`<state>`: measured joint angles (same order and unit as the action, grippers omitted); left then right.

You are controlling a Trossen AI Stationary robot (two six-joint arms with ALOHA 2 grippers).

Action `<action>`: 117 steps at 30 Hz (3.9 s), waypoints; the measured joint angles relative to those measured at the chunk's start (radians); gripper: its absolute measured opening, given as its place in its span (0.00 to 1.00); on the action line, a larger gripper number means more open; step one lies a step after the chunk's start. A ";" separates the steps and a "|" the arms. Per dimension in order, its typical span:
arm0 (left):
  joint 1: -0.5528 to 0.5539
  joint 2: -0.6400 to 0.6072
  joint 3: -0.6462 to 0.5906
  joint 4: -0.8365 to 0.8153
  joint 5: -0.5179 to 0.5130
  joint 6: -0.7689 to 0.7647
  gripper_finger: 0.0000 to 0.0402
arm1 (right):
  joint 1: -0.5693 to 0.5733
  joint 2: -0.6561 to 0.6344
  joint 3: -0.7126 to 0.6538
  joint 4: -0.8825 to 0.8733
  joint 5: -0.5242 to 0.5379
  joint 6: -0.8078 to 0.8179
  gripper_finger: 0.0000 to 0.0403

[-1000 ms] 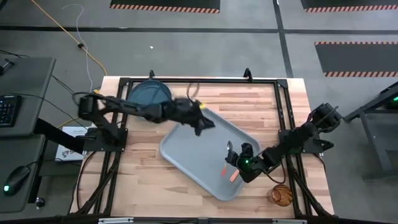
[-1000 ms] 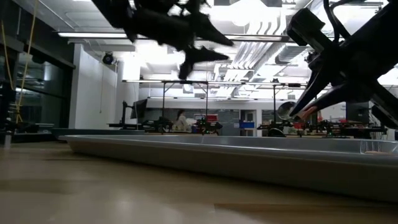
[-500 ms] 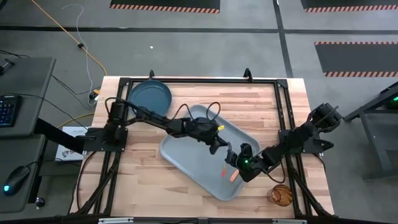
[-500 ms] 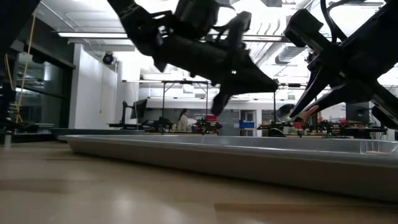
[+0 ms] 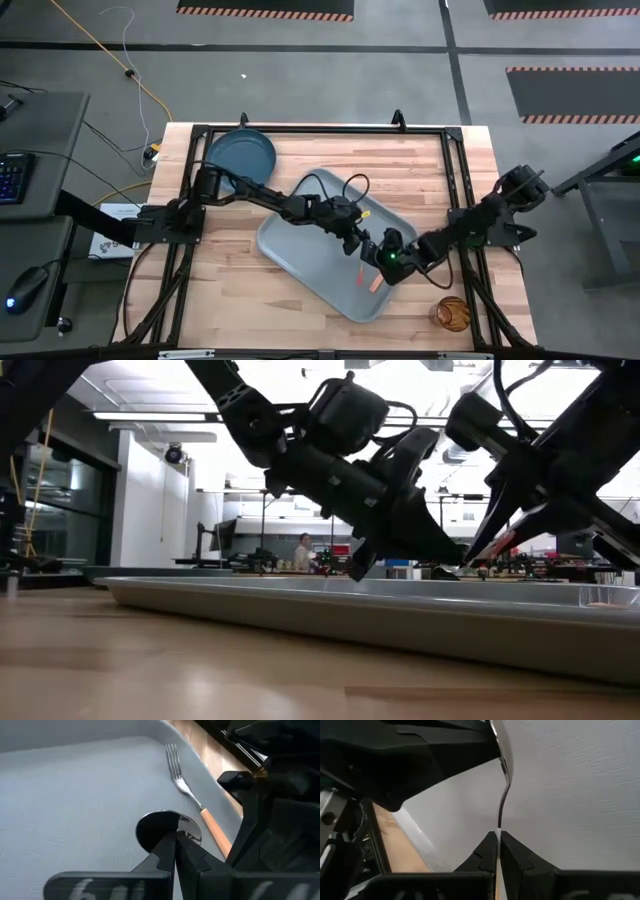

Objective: Pick and place plate/cup/fork/spoon on tray
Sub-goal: Put the orange spoon on the gray serving tray to the left of the light orange fork

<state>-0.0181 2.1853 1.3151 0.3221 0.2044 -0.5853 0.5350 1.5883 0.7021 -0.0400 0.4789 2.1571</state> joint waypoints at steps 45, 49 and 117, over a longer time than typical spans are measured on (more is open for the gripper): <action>0.004 0.045 0.000 -0.061 -0.031 0.092 0.00 | -0.071 0.003 -0.031 -0.126 -0.184 0.016 0.00; 0.004 0.045 0.000 -0.059 -0.031 0.092 0.00 | -0.072 0.003 -0.031 -0.127 -0.184 0.015 0.00; 0.213 -1.289 -0.911 0.349 -0.375 0.080 0.00 | -0.456 -0.058 0.088 -0.517 -0.433 -0.987 0.00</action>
<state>0.1953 0.8967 0.4046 0.6713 -0.1709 -0.5051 0.0792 1.5307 0.7898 -0.5566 0.0464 1.1696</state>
